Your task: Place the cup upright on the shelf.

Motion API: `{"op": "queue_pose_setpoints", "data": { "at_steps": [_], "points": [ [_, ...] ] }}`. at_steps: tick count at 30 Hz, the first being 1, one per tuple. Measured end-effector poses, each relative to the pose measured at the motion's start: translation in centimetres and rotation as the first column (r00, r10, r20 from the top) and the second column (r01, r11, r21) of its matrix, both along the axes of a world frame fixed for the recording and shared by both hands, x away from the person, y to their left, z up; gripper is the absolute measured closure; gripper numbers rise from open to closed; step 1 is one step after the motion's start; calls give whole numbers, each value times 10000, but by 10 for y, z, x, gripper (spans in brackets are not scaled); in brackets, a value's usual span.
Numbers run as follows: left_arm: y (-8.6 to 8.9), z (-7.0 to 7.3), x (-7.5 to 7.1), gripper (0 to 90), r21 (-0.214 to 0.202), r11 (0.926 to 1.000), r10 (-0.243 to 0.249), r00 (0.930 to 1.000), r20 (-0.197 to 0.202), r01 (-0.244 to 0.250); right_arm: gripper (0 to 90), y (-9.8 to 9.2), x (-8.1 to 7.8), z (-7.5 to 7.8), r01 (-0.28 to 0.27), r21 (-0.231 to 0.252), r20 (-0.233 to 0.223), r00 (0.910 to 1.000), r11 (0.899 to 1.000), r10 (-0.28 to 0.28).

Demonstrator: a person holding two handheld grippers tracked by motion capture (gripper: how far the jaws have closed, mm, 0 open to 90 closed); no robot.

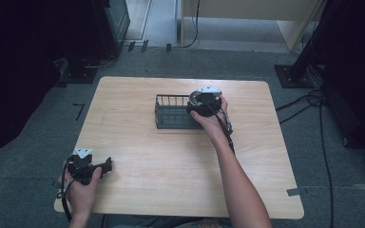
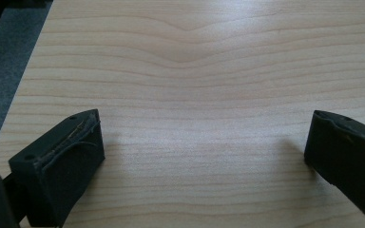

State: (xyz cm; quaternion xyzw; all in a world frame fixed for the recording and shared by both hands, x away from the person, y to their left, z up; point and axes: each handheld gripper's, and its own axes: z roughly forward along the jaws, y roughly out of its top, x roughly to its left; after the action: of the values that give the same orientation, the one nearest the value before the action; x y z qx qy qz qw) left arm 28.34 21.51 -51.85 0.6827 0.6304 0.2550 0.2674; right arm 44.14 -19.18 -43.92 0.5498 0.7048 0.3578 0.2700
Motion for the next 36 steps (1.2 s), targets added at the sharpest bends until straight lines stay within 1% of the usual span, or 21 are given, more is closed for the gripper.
{"op": "queue_pose_setpoints", "data": {
  "at_steps": [3, 7, 12, 16, 19, 21, 26, 32, 36],
  "points": [
    [0, 0, 0, 0, -2, 10000, 2, 10000, 1, -2, 182, 0, 0, -3, -34, -24, -98, 9999, 10000, 34],
    [0, 0, 0, 0, -1, 10000, 1, 10000, 1, -1, 182, 0, 0, -3, -44, 8, -104, 9999, 10000, 44],
    [0, 0, 0, 0, -11, 10000, 14, 10000, 15, -14, 177, 1, -1, -3, -246, -12, -100, 9996, 9997, 246],
    [0, 0, 0, 0, -11, 10000, 14, 10000, 14, -14, 103, 0, -1, 0, -233, 47, -97, 9997, 9997, 234],
    [0, 0, 0, 0, -12, 10000, 15, 10000, 14, -15, 25, 0, -2, 4, -291, 52, -121, 9995, 9996, 291],
    [0, 0, 0, 0, -3, 10000, 3, 10000, 3, -3, 1, -2, -3, 8, -272, 15, -107, 9996, 9996, 272],
    [0, 0, 0, 0, -11, 10000, 14, 10000, 14, -14, 0, -8, -11, 18, -316, 102, 53, 9995, 9994, 315],
    [0, 0, 0, 0, -12, 10000, 14, 10000, 14, -14, 0, -19, -23, 26, -376, 174, 228, 9990, 9991, 372],
    [0, 0, 0, 0, 1, 10000, 2, 10000, 2, -2, 0, -27, -33, 30, -349, 353, 304, 9990, 9988, 338]
  ]
}}
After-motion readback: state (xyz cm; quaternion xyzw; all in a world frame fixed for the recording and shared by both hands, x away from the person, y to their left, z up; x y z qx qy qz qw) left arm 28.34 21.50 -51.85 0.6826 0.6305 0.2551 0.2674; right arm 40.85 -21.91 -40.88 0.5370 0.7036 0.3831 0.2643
